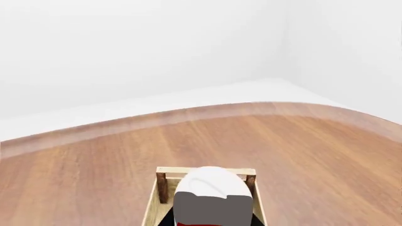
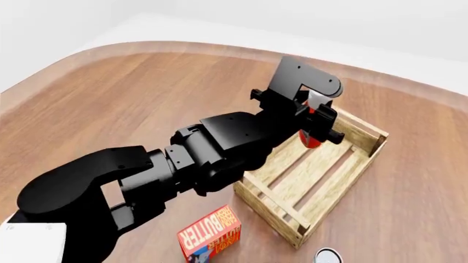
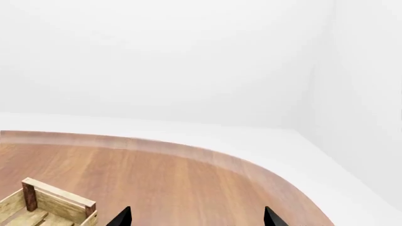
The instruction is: Pick up the ketchup, and put it in the wooden tray.
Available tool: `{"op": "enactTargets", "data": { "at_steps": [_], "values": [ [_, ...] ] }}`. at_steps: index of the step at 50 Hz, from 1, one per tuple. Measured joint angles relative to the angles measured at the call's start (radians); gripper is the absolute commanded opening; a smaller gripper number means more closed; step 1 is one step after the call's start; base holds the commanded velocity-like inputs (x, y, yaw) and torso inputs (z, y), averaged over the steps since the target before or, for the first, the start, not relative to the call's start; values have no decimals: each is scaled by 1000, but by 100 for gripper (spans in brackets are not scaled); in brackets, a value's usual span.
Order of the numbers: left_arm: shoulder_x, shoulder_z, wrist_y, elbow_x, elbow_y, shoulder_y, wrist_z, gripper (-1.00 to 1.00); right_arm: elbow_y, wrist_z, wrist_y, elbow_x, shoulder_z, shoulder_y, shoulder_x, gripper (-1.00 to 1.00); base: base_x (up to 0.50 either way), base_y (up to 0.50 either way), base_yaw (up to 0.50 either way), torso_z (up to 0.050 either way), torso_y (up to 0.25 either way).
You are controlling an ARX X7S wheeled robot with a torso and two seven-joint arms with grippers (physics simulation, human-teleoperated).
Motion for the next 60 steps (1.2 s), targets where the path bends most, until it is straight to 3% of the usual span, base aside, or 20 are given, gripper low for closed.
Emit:
{"op": "enactTargets", "data": {
  "at_steps": [33, 60],
  "values": [
    [0, 13, 12, -15, 69, -18, -42, -100, 59, -86, -20, -71, 90, -86, 19, 100, -1, 0, 0, 0, -123],
    [-1, 11, 11, 22, 65, -39, -52, -100, 167, -198, -270, -336, -142, -105, -26, 100, 0, 0, 0, 0, -148]
  ]
}}
